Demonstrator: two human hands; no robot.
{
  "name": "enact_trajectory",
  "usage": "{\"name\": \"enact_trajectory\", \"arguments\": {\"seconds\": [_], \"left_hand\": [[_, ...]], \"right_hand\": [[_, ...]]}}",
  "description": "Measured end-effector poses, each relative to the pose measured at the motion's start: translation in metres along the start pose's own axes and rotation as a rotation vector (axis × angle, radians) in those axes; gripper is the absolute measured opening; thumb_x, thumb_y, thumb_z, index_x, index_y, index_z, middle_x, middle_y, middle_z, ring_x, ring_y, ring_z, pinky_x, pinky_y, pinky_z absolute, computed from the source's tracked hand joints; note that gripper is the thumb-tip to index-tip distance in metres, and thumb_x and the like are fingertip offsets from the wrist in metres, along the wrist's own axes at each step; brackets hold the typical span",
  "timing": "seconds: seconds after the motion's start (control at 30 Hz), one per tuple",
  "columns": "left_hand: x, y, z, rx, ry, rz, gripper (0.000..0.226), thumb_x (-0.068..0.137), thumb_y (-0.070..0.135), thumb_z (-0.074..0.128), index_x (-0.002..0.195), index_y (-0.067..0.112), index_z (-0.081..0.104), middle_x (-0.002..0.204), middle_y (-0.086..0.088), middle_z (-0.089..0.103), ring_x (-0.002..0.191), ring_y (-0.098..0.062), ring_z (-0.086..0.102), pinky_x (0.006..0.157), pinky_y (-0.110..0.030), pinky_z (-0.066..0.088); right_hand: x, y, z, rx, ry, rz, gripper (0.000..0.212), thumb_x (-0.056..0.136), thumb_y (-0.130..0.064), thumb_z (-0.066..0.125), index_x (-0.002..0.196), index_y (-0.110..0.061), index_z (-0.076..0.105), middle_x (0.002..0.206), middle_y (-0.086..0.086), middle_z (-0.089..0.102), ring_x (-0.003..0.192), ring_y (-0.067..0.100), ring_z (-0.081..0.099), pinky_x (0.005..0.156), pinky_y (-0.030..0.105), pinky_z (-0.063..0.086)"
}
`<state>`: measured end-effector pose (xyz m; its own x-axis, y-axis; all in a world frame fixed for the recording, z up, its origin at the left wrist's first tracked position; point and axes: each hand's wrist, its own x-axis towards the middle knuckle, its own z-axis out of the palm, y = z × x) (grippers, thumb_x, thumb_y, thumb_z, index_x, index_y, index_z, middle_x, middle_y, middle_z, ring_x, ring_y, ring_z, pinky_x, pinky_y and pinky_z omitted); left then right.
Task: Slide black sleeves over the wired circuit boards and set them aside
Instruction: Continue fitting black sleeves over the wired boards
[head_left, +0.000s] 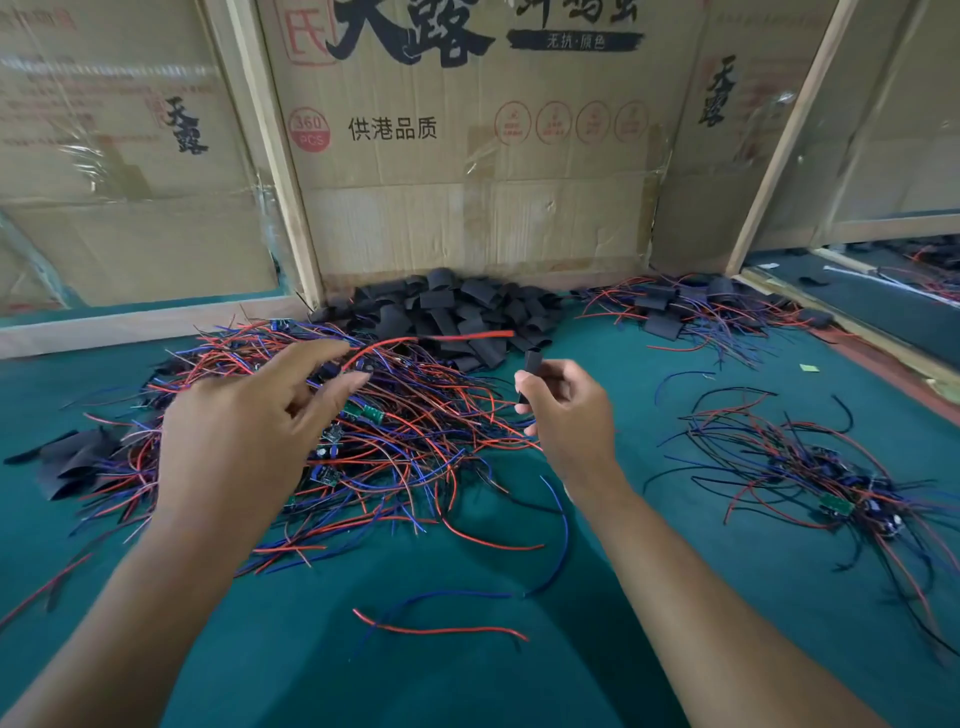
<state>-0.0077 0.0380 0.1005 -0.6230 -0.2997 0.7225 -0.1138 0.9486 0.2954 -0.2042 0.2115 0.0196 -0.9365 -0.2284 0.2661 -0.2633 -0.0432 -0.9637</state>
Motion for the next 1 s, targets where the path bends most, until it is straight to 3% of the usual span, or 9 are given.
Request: {"name": "enact_trajectory", "arguments": {"seconds": [0.07,0.13,0.27,0.43,0.5,0.6,0.77,0.9,1.0], "left_hand": [[-0.013,0.005,0.008,-0.210,0.054,-0.154,0.029,0.092,0.050,0.064,0.116,0.036,0.067,0.061,0.014,0.069,0.047,-0.005,0.061,0.057,-0.028,0.052],[-0.023,0.013,0.016,-0.328,0.097,-0.243,0.035,0.089,0.048,0.064,0.123,0.040,0.060,0.077,0.019,0.073,0.063,0.000,0.068,0.066,-0.013,0.050],[-0.039,0.028,0.025,-0.325,0.068,-0.159,0.043,0.096,0.040,0.063,0.136,0.044,0.050,0.097,0.040,0.065,0.086,0.011,0.065,0.076,-0.004,0.045],[-0.047,0.030,0.033,-0.477,0.034,-0.082,0.042,0.096,0.035,0.055,0.136,0.048,0.054,0.113,0.021,0.070,0.091,0.007,0.066,0.079,-0.005,0.045],[-0.045,0.027,0.036,-0.659,0.007,-0.195,0.038,0.097,0.031,0.057,0.131,0.047,0.059,0.110,0.017,0.073,0.083,0.003,0.066,0.077,-0.015,0.050],[-0.039,0.022,0.038,-0.936,0.099,-0.397,0.032,0.096,0.019,0.062,0.124,0.032,0.067,0.109,0.010,0.075,0.095,-0.018,0.074,0.080,-0.030,0.060],[-0.032,0.007,0.035,-1.098,0.208,-0.514,0.041,0.081,0.022,0.072,0.122,0.024,0.070,0.115,-0.005,0.073,0.105,-0.025,0.070,0.083,-0.028,0.059],[-0.026,0.000,0.031,-1.176,0.313,-0.536,0.046,0.075,0.026,0.081,0.120,0.022,0.070,0.115,-0.009,0.071,0.100,-0.023,0.065,0.083,-0.024,0.057],[-0.023,-0.005,0.029,-1.237,0.382,-0.523,0.041,0.084,0.015,0.077,0.123,0.020,0.067,0.117,-0.010,0.069,0.098,-0.021,0.069,0.088,-0.025,0.055]], "right_hand": [[0.000,0.000,0.001,-0.006,-0.009,0.001,0.018,0.073,-0.047,0.066,0.082,-0.031,0.068,0.074,-0.004,0.072,0.073,0.022,0.070,0.068,0.052,0.057],[-0.001,0.000,0.000,-0.005,-0.020,-0.002,0.015,0.074,-0.046,0.066,0.083,-0.036,0.068,0.074,-0.004,0.071,0.072,0.021,0.069,0.066,0.050,0.057],[-0.001,-0.001,0.001,0.026,-0.012,0.029,0.020,0.071,-0.046,0.067,0.082,-0.030,0.069,0.074,-0.006,0.072,0.067,0.013,0.068,0.063,0.038,0.054],[-0.001,0.000,0.001,-0.004,-0.033,0.034,0.028,0.070,-0.049,0.066,0.086,-0.027,0.068,0.077,-0.004,0.073,0.072,0.017,0.070,0.066,0.042,0.056],[-0.003,0.001,0.003,-0.027,-0.068,0.024,0.030,0.069,-0.051,0.066,0.087,-0.026,0.067,0.077,-0.004,0.072,0.075,0.020,0.070,0.069,0.044,0.057],[-0.007,0.003,0.006,-0.099,-0.148,-0.025,0.035,0.070,-0.054,0.067,0.092,-0.027,0.066,0.081,-0.004,0.072,0.078,0.018,0.068,0.070,0.044,0.058],[-0.019,-0.004,0.010,-0.263,-0.346,-0.226,0.017,0.078,-0.045,0.069,0.093,-0.040,0.063,0.085,-0.017,0.069,0.075,0.004,0.065,0.067,0.020,0.053],[-0.031,-0.013,0.015,-0.452,-0.559,-0.373,0.029,0.080,-0.041,0.068,0.106,-0.034,0.057,0.087,-0.014,0.068,0.074,0.004,0.061,0.076,0.030,0.054],[-0.038,-0.020,0.015,-0.448,-0.728,-0.362,0.030,0.082,-0.032,0.071,0.109,-0.035,0.058,0.093,-0.021,0.068,0.090,-0.005,0.062,0.086,0.020,0.049]]}}
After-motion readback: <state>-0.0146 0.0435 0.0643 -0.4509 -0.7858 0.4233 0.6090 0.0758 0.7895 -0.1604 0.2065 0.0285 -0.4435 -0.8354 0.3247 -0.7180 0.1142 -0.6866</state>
